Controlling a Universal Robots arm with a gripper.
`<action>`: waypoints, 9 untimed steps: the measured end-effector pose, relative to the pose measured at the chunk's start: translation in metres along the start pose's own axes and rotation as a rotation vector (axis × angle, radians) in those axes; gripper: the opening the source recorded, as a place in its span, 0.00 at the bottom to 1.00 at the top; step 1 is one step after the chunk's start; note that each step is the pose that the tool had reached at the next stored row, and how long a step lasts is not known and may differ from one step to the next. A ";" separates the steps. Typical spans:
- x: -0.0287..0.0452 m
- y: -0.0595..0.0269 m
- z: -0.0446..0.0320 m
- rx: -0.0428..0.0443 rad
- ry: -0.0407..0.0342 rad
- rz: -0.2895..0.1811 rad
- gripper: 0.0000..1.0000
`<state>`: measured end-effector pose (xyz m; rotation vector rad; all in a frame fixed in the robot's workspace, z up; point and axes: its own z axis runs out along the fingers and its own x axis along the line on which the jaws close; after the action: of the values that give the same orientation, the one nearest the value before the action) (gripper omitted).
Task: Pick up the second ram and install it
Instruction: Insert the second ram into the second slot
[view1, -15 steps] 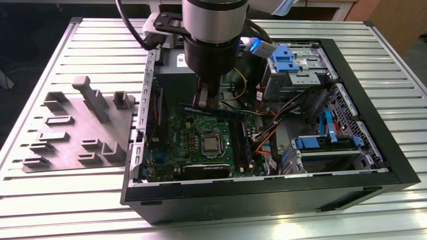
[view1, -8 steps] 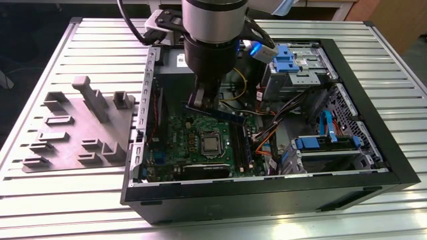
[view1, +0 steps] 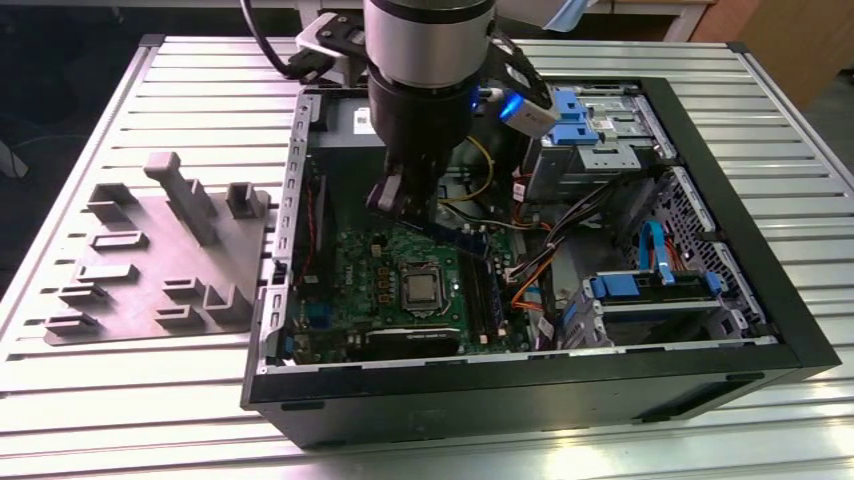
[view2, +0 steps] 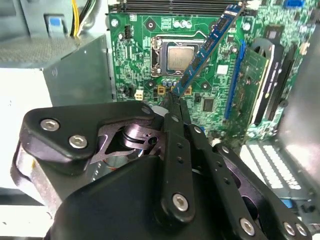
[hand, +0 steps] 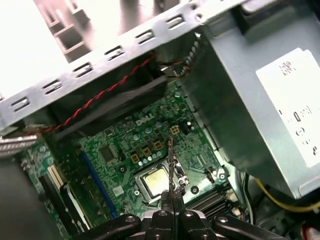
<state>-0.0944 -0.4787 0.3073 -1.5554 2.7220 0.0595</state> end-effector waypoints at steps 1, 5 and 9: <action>0.0000 0.0000 0.0001 0.0004 -0.0005 0.018 0.11; 0.0000 0.0000 0.0004 0.0022 -0.0026 0.091 0.11; 0.0000 0.0000 0.0007 0.0039 -0.0049 0.165 0.11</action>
<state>-0.0944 -0.4787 0.3066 -1.3250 2.8379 0.0584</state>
